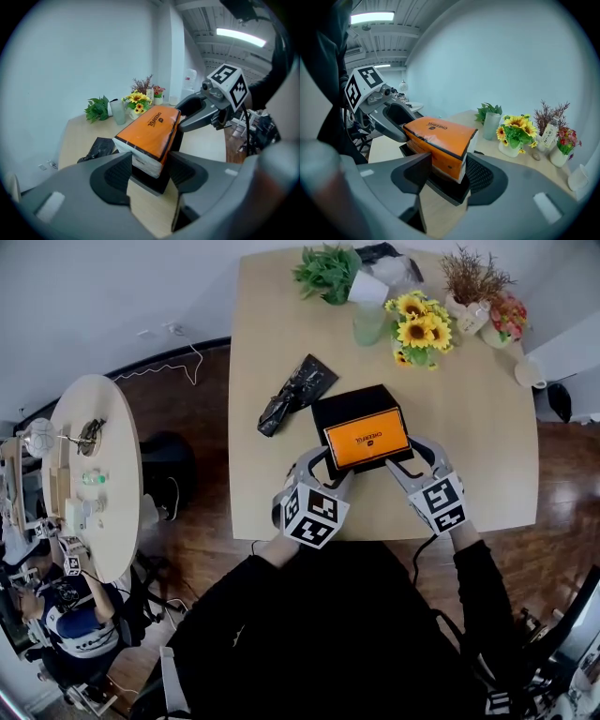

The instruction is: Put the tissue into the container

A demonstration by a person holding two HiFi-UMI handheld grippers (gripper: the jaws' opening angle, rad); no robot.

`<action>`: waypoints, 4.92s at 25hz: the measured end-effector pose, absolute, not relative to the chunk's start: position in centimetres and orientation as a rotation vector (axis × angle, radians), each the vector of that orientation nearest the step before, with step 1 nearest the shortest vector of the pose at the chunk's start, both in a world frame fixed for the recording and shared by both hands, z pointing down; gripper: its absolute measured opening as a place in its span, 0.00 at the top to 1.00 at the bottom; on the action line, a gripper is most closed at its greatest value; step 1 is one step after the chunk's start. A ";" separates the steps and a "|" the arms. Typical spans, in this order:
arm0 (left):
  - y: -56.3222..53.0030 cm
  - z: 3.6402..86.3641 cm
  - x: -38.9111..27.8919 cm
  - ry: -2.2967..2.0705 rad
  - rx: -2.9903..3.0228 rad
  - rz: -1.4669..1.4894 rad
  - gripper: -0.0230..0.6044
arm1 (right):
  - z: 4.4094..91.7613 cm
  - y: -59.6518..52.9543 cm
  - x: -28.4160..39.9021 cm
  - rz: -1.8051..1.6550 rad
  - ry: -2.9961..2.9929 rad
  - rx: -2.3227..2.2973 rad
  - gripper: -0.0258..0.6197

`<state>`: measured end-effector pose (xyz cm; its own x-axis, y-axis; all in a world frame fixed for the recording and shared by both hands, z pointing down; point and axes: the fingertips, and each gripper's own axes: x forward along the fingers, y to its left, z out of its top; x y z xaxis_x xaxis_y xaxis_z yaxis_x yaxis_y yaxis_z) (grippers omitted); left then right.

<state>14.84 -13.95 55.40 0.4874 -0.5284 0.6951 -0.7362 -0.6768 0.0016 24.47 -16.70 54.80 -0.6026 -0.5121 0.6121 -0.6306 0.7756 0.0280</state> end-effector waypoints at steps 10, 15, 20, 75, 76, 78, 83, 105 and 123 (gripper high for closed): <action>-13.2 58.0 15.3 -0.993 2.408 1.139 0.63 | 57.0 -16.4 25.0 0.233 -2.330 0.806 0.61; -13.2 59.0 15.1 -0.974 2.385 1.197 0.63 | 58.3 -16.4 25.0 0.258 -2.335 0.801 0.61; -13.4 59.6 14.9 -0.963 2.346 1.193 0.63 | 59.1 -16.5 24.8 0.291 -2.341 0.816 0.61; -6.6 34.7 -5.3 -1.070 3.033 0.214 0.57 | 31.8 -6.2 5.1 -0.135 -2.485 1.564 0.59; -6.5 34.4 -5.1 -1.082 3.034 0.206 0.57 | 31.5 -6.2 5.3 -0.138 -2.494 1.560 0.59; -6.3 33.9 -4.5 -1.105 3.023 0.177 0.57 | 31.0 -6.2 5.9 -0.135 -2.519 1.569 0.59; -6.6 33.1 -3.1 -1.161 2.956 0.098 0.57 | 29.5 -6.7 8.4 -0.143 -2.563 1.637 0.59; -4.3 33.2 1.3 -1.249 2.942 0.233 0.57 | 29.7 -4.7 11.8 -0.162 -2.668 1.595 0.63; -3.4 33.3 0.7 -1.240 2.947 0.248 0.57 | 30.4 -3.6 10.9 -0.152 -2.646 1.572 0.64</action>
<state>0.71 -3.42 33.34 0.6892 -0.7151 0.1166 -0.7050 -0.6990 -0.1199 10.93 -3.61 30.41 -0.4778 -0.8785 0.0015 -0.8725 0.4748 0.1151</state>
